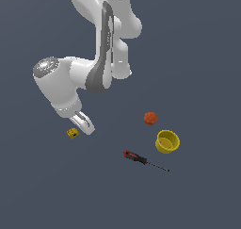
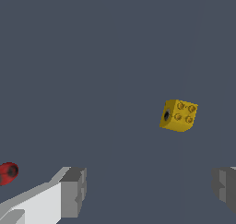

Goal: Pick up a designated object from a clutter of objects.

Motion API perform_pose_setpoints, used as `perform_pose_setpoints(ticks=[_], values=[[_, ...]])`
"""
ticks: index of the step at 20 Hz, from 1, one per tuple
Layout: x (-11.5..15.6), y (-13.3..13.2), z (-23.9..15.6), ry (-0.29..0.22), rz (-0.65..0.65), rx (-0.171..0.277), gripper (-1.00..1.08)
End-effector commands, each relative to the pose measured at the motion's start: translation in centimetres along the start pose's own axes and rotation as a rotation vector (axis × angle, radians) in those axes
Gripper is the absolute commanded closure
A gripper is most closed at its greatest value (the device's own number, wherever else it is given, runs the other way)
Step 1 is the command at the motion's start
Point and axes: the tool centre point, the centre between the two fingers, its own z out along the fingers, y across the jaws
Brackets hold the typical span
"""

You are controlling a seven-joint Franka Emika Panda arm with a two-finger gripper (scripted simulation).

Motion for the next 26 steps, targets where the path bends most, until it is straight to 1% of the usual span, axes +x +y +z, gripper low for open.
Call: perform_pose_setpoints(ticks=[1, 6, 11, 19, 26], values=[[1.1, 2.0, 2.1, 0.005, 0.076, -0.009, -0.92], [2.3, 5.1, 5.0, 0.013, 0.181, -0.026, -0.92], [2.8, 6.8, 6.5, 0.018, 0.235, -0.036, -0.92], [2.8, 7.0, 7.2, 0.017, 0.24, -0.037, -0.92], [2.8, 7.2, 10.3, 0.018, 0.244, -0.038, -0.92]])
